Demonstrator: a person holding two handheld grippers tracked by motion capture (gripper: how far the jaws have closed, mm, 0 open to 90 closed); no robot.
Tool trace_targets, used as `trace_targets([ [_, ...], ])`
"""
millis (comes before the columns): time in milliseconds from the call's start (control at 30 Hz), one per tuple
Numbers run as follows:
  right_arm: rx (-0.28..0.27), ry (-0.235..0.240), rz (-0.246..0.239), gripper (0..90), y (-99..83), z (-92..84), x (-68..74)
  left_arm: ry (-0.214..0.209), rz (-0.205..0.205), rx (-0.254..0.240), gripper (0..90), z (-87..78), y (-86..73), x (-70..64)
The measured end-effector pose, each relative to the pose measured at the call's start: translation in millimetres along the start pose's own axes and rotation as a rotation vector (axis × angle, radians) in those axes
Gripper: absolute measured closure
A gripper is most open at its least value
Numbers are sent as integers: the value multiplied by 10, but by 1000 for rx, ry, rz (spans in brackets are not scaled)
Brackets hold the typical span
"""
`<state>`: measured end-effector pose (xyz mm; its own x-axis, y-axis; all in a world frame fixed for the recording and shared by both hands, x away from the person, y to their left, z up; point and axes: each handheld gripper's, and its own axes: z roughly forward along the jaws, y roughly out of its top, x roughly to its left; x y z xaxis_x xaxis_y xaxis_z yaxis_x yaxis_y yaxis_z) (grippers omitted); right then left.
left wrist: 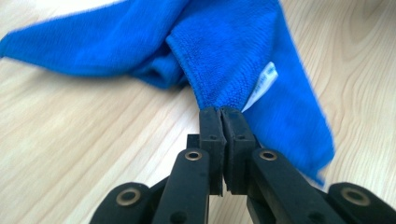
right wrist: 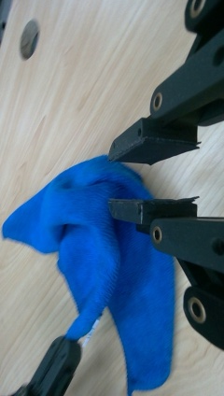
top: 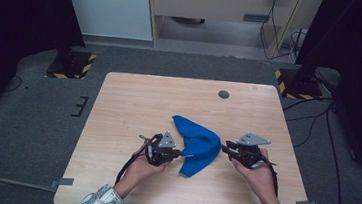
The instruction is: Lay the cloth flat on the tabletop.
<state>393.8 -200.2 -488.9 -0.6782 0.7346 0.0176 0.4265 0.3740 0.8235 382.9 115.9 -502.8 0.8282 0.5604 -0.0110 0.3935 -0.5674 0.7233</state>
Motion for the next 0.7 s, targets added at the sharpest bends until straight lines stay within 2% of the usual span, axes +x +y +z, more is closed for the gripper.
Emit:
trace_targets([
  [167,-9,43,-34,681,187,90,73,12,-14,1,877,-124,-79,102],
  [300,0,71,-34,638,404,254,100,35,-25,12,876,-225,-192,195],
  [433,24,78,-36,600,585,521,129,45,-64,2,875,-250,-240,284],
  [567,59,93,-30,564,729,823,157,62,-68,-4,872,-242,-232,324],
  [700,102,71,-26,507,840,1127,165,62,-69,1,870,-217,-240,330],
])
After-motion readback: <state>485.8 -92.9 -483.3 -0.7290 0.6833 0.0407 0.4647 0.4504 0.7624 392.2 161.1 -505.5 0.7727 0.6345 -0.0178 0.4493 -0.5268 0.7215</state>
